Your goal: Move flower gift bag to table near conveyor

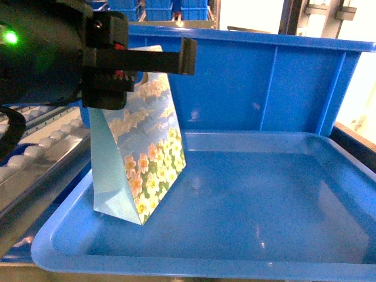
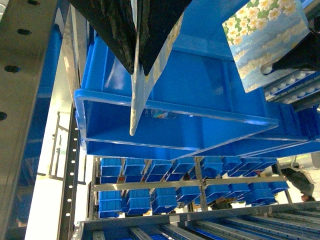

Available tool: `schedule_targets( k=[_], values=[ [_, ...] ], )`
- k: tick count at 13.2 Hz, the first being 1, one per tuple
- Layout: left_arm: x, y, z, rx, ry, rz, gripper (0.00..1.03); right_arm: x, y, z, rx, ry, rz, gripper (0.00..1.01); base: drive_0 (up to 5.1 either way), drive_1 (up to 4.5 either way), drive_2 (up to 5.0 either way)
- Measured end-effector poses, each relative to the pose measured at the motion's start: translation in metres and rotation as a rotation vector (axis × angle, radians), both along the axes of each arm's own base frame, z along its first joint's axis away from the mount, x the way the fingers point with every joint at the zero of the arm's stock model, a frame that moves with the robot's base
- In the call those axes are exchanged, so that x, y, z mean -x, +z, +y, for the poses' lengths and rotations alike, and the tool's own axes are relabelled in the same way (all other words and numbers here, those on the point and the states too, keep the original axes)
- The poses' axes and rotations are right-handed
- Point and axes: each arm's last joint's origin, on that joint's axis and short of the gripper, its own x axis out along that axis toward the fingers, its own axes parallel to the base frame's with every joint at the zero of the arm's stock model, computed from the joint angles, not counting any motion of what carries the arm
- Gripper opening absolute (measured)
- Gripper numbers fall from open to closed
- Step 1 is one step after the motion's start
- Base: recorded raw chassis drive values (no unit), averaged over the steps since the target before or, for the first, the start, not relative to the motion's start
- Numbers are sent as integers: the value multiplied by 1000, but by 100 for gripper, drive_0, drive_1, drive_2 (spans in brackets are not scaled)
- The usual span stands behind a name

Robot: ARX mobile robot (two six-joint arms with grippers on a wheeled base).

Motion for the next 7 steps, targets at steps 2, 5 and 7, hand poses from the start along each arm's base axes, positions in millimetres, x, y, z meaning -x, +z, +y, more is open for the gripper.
schedule_targets(
  k=[2, 5, 7],
  values=[
    [4, 8, 8, 7, 24, -57, 2, 0, 0, 0, 0, 0, 0, 3, 0, 0, 0],
    [14, 26, 30, 23, 89, -175, 2, 0, 0, 0, 0, 0, 0, 3, 0, 0, 0],
    [27, 36, 54, 21, 161, -256, 2, 0, 0, 0, 0, 0, 0, 3, 0, 0, 0]
  ],
)
